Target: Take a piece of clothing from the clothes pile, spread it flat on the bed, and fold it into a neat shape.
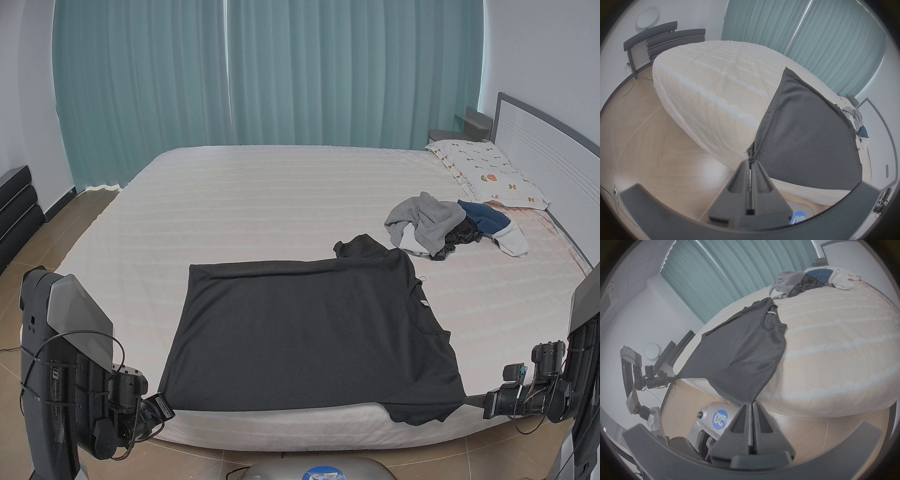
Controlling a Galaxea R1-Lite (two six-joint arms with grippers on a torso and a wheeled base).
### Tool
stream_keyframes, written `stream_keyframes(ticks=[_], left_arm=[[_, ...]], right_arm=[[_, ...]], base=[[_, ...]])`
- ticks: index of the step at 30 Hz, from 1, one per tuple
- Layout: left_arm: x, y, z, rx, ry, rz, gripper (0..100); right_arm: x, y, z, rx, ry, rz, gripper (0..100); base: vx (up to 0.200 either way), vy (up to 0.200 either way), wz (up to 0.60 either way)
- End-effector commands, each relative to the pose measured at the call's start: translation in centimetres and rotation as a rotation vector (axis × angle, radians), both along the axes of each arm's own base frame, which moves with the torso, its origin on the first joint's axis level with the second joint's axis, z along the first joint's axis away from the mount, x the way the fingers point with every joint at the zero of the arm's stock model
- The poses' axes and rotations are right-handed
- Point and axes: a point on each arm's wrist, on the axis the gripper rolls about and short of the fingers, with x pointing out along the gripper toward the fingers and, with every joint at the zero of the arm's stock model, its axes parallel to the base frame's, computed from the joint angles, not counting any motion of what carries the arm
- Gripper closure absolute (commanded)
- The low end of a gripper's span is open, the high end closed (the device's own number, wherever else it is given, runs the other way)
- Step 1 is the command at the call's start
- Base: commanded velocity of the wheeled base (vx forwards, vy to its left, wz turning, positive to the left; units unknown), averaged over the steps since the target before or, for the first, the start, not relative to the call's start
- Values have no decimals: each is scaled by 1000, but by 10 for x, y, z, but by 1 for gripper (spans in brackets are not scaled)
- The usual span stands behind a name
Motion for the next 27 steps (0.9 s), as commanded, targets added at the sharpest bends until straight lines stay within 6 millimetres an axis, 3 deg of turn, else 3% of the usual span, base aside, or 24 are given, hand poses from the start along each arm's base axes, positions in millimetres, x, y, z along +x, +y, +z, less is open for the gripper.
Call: stream_keyframes(ticks=[1,16,27], left_arm=[[-3,0,1,0,3,0,100],[-3,1,5,33,-1,-18,100],[-11,3,0,117,93,-17,100]], right_arm=[[-10,-6,-1,23,52,-15,100],[-25,-13,6,-3,111,7,100],[-31,-12,9,-22,135,21,100]], base=[[0,0,0],[0,0,0],[0,0,0]])
